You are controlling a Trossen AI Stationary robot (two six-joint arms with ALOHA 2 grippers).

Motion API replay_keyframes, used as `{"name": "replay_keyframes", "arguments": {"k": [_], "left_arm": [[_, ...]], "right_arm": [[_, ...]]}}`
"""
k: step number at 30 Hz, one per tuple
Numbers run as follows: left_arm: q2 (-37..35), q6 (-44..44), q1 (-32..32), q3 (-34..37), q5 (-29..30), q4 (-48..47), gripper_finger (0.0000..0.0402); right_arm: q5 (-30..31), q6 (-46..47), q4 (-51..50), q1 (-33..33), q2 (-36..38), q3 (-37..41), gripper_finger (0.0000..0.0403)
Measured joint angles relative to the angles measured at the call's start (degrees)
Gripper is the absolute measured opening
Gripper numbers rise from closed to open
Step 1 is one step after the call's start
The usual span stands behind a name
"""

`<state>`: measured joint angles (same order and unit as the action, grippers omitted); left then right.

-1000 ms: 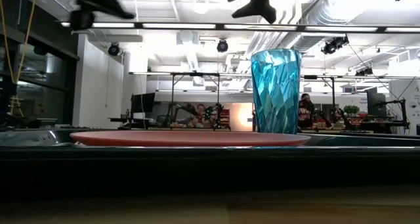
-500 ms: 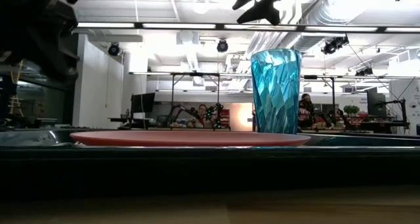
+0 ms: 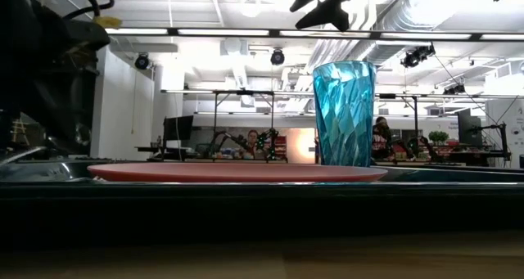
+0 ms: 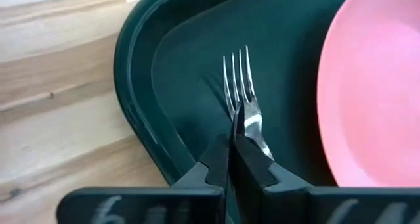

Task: Pick and place plate/cup/fork/spoon on tray
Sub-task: Put the black spoon to the left side of the orange fork on the black tray

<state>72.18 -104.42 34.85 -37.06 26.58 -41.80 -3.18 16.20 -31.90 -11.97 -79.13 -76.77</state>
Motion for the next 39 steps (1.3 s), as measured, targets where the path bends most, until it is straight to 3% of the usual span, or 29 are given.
{"name": "replay_keyframes", "arguments": {"k": [5, 17, 29, 39], "left_arm": [[1.32, -1.45, 0.00, 0.00, 2.75, 1.11, 0.0000], [1.34, -1.31, 0.00, 0.00, 2.77, 5.00, 0.0000], [1.56, 10.97, -0.02, -4.66, 4.88, -1.76, 0.0000], [9.83, 14.41, -0.04, -9.04, 4.76, -1.72, 0.0000]], "right_arm": [[0.00, -0.19, 0.00, 0.00, 0.00, 0.00, 0.0196], [0.00, -1.26, -0.02, 0.00, 0.00, 0.00, 0.0196], [0.00, -1.48, -0.02, 0.00, -0.02, 0.00, 0.0196], [0.02, -1.52, -0.02, 0.00, -0.02, 0.00, 0.0196]]}}
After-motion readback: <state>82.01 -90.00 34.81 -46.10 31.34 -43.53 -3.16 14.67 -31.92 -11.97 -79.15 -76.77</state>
